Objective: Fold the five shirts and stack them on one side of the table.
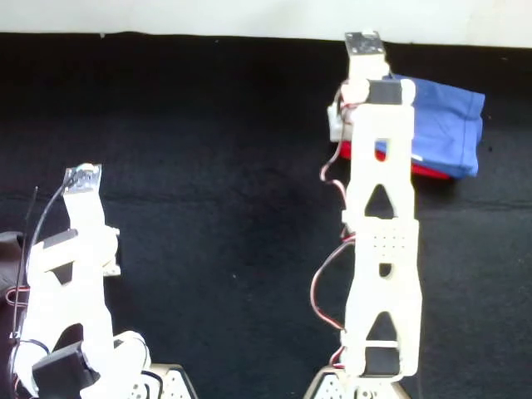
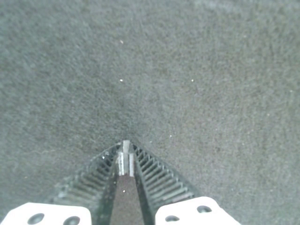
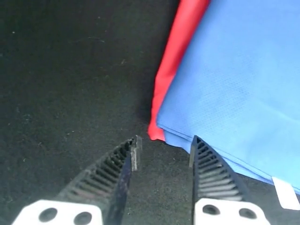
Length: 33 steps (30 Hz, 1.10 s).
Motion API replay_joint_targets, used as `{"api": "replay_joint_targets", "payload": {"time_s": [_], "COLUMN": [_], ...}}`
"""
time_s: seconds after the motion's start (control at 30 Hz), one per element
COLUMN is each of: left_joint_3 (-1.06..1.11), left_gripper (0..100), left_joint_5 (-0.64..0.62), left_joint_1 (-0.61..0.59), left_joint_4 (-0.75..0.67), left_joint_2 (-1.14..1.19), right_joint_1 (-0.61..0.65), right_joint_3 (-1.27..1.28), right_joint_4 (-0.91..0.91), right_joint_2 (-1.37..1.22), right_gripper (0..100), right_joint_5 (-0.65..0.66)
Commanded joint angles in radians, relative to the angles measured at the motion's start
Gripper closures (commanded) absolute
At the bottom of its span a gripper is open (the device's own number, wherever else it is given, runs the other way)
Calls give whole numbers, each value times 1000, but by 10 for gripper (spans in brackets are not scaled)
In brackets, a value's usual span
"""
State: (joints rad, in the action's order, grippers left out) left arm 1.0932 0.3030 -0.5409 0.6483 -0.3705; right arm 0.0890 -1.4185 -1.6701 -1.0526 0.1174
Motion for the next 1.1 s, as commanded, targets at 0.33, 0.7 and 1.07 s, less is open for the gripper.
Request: {"api": "replay_joint_targets", "payload": {"time_s": [0.33,0.7,1.07], "left_joint_3": [1,1,1], "left_gripper": [988,988,988], "left_joint_5": [3,3,3], "left_joint_1": [15,18,18], "left_joint_4": [-15,-15,-17], "left_joint_2": [5,5,5], "right_joint_1": [-59,-159,-110], "right_joint_3": [-30,-41,-39], "right_joint_4": [101,134,114], "right_joint_2": [-104,-125,-22], "right_gripper": [767,947,824], "right_joint_5": [9,11,11]}}
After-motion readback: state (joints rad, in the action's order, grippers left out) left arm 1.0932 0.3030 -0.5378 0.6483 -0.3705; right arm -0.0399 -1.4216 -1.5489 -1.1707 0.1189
